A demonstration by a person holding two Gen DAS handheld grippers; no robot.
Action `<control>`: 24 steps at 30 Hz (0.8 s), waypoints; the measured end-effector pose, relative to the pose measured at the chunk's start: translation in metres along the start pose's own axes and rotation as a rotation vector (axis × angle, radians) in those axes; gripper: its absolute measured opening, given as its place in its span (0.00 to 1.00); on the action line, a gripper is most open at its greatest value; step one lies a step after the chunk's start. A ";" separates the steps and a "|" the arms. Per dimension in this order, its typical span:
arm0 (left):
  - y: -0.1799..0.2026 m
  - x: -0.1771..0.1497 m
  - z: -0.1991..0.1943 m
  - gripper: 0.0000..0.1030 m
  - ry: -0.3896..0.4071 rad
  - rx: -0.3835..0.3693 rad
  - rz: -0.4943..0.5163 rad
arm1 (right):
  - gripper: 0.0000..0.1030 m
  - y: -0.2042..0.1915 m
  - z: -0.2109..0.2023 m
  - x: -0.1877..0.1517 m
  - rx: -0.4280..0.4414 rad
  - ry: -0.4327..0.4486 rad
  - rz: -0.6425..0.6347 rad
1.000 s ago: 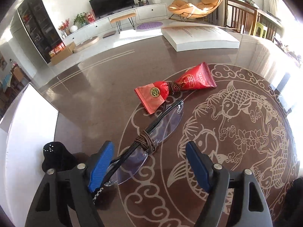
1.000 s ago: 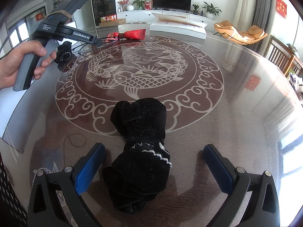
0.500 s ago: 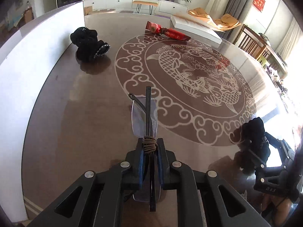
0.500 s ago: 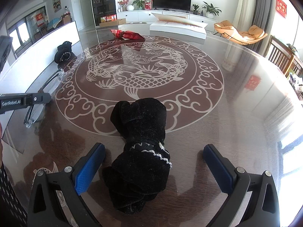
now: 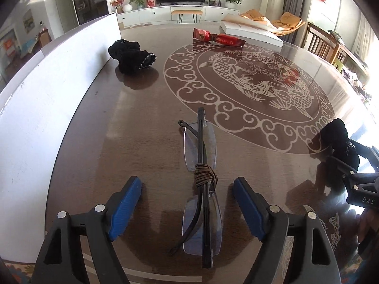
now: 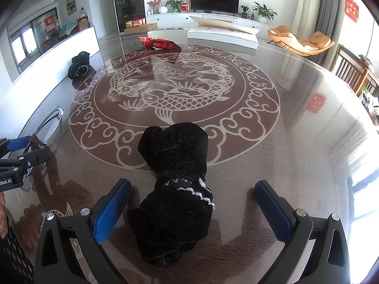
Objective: Organize objects
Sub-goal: 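Close the left tool on the corded eyeglasses while the right tool holds the black bundle, then carry the eyeglasses and black bundle into the white enclosure and open both tools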
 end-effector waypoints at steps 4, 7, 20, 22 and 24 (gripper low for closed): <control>0.002 0.000 0.003 0.87 0.001 0.005 0.007 | 1.00 0.000 0.000 0.000 0.000 0.000 0.000; 0.000 0.000 0.004 0.92 0.002 0.010 -0.001 | 1.00 0.000 0.000 0.000 0.000 0.000 0.000; -0.002 0.002 0.007 0.97 0.003 0.014 -0.009 | 1.00 0.000 0.000 0.000 0.000 0.000 0.000; -0.002 0.002 0.004 0.79 0.017 0.012 -0.005 | 1.00 0.000 0.000 0.000 0.000 0.000 0.000; 0.002 0.004 -0.001 0.53 0.039 0.000 0.017 | 1.00 0.000 0.000 0.000 0.003 0.000 0.002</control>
Point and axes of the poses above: each gripper's, at about its wrist camera, not at the fingertips, and z roughly the way its jaws point, y to its right, x to its top, the point moved 6 cm from there along z, roughly the way its jaws point, and after that the axes turned 10 degrees about -x, right-handed, at the moved point
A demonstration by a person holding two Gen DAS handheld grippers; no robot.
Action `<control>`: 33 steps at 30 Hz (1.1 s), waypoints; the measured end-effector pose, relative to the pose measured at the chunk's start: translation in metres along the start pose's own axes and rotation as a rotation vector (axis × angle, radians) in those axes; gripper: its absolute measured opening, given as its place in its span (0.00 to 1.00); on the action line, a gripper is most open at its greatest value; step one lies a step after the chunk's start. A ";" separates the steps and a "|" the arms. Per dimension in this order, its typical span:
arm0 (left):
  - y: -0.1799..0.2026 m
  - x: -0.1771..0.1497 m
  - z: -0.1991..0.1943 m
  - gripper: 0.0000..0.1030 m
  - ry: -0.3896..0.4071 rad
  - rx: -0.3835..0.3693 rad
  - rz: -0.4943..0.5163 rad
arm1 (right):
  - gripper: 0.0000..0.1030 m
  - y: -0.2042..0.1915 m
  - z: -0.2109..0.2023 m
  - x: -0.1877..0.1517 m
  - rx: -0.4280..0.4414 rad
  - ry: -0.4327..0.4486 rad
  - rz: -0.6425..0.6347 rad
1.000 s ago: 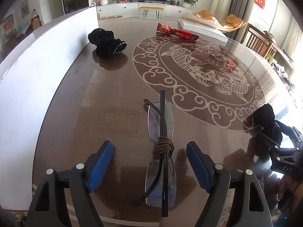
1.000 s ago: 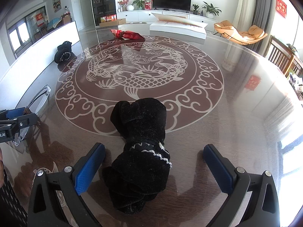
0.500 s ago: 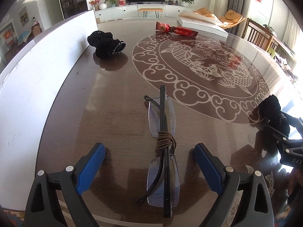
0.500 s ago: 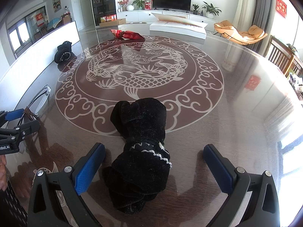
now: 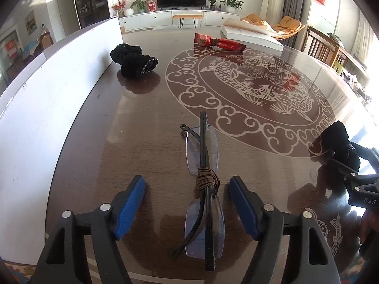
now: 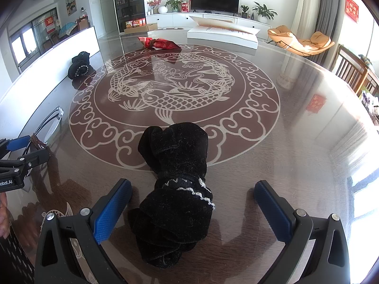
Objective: Organize objects
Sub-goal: 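Carry the eyeglasses and black bundle into the white enclosure and open both tools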
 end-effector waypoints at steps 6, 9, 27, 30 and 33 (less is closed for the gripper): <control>0.011 0.001 -0.004 0.10 0.017 -0.086 0.021 | 0.58 0.001 -0.006 0.010 0.093 -0.028 -0.008; 0.010 0.006 -0.021 0.10 0.081 -0.143 -0.006 | 0.34 -0.003 -0.010 0.011 0.091 -0.066 -0.050; -0.251 0.028 -0.184 0.10 0.323 0.133 -0.398 | 0.34 -0.294 -0.162 0.155 0.694 0.198 -0.174; -0.289 0.022 -0.172 0.10 0.255 0.188 -0.422 | 0.35 -0.364 -0.160 0.160 0.741 0.167 -0.232; -0.311 0.013 -0.158 0.23 0.201 0.244 -0.465 | 0.45 -0.413 -0.143 0.154 0.776 0.089 -0.254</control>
Point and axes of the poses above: each gripper's, at about its wrist camera, not at the fingertips, and z roughly the way its jaws point, y to its right, x to its top, the point moved 6 cm from there along z, roughly the way its jaws point, and after that the axes turned 10 degrees about -x, right-handed, at the moved point
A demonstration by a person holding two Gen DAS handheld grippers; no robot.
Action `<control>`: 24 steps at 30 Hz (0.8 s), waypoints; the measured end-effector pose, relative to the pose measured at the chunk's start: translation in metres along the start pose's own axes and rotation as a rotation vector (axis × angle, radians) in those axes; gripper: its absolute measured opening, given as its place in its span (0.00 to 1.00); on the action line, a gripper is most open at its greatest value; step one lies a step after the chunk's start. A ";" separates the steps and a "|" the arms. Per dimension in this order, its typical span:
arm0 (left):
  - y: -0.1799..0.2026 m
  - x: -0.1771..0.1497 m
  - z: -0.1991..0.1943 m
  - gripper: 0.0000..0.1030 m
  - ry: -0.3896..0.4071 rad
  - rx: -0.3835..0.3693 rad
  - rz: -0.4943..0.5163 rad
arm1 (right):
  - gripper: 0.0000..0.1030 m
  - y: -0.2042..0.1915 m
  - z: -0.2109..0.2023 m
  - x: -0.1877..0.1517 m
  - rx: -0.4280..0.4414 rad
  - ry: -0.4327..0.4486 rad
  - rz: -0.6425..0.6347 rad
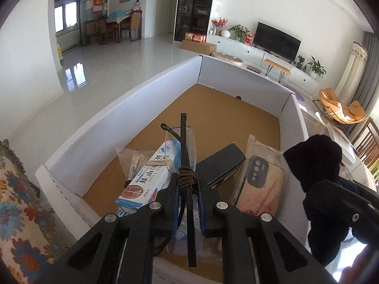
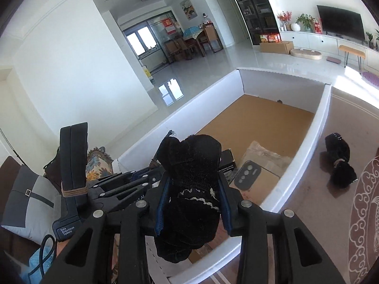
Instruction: Organize objects
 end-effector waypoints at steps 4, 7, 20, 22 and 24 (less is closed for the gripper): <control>-0.011 -0.017 0.004 0.81 -0.010 0.045 -0.026 | 0.83 0.003 0.014 -0.005 0.008 0.000 0.066; -0.001 -0.030 -0.006 0.81 0.014 0.035 -0.034 | 0.90 0.021 -0.008 -0.013 -0.030 0.061 0.058; 0.232 -0.117 -0.057 0.95 -0.008 -0.389 0.280 | 1.00 0.280 -0.149 -0.182 -0.718 -0.020 0.123; 0.264 -0.142 -0.045 0.95 -0.065 -0.389 0.344 | 1.00 0.308 -0.171 -0.208 -0.774 -0.034 0.172; 0.291 -0.163 -0.029 0.95 -0.125 -0.376 0.394 | 1.00 0.324 -0.191 -0.228 -0.819 -0.030 0.211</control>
Point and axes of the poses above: each gripper's, at about its wrist camera, not at the fingertips, and z roughly the way its jaws point, y to its right, x to its top, the point moved 6 cm from there along z, roughly the way its jaws point, and after that the axes turned 10 degrees about -x, right-handed, at the moved point
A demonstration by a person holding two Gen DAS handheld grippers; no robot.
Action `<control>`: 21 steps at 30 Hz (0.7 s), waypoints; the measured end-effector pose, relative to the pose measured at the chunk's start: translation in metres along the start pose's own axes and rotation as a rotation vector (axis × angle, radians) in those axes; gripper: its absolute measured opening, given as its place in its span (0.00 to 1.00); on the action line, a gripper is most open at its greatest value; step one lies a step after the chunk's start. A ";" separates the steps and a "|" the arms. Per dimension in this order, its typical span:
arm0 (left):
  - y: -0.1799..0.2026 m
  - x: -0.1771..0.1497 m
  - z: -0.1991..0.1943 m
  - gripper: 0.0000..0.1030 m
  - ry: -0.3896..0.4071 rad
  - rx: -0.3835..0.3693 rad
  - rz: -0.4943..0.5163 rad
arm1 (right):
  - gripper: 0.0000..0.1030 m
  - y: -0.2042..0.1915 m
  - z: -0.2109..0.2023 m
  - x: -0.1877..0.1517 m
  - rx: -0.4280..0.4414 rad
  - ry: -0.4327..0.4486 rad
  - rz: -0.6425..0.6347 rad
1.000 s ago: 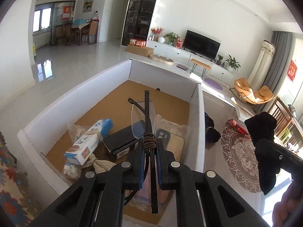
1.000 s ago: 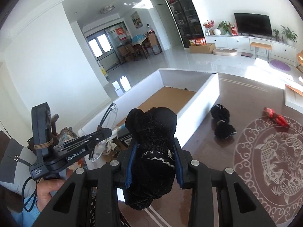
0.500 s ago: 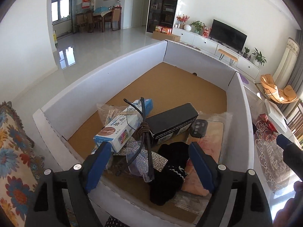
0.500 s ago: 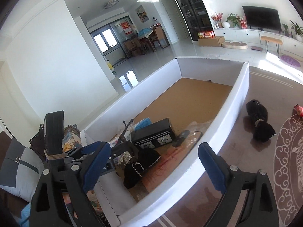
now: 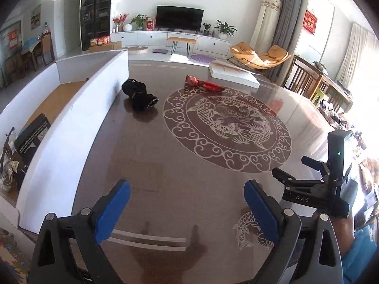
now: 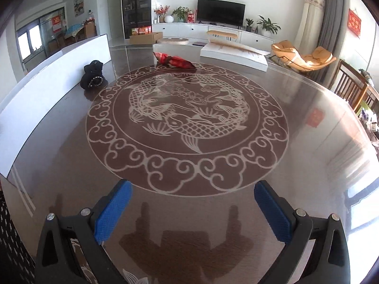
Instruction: Organize objects
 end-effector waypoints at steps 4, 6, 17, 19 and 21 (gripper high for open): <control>0.025 -0.015 0.044 0.95 -0.114 0.032 0.054 | 1.00 0.033 -0.002 -0.022 -0.027 -0.024 0.072; 0.032 -0.024 0.057 0.95 -0.141 0.075 0.096 | 1.00 0.038 -0.001 -0.026 -0.016 -0.039 0.103; 0.005 -0.039 0.082 0.95 -0.169 0.140 0.040 | 1.00 0.039 0.015 -0.027 -0.048 -0.097 0.114; 0.002 -0.040 0.083 0.95 -0.170 0.130 0.021 | 1.00 0.039 0.015 -0.028 -0.047 -0.096 0.112; -0.001 -0.039 0.083 0.95 -0.165 0.137 0.011 | 1.00 0.038 0.015 -0.029 -0.047 -0.096 0.112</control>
Point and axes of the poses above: each gripper's, at about its wrist camera, not at the fingertips, and z roughly the way its jaws point, y to its right, x to its top, the point moved 6 cm from there along z, roughly the way its jaws point, and after that the axes turned 10 degrees about -x, right-handed, at the moved point
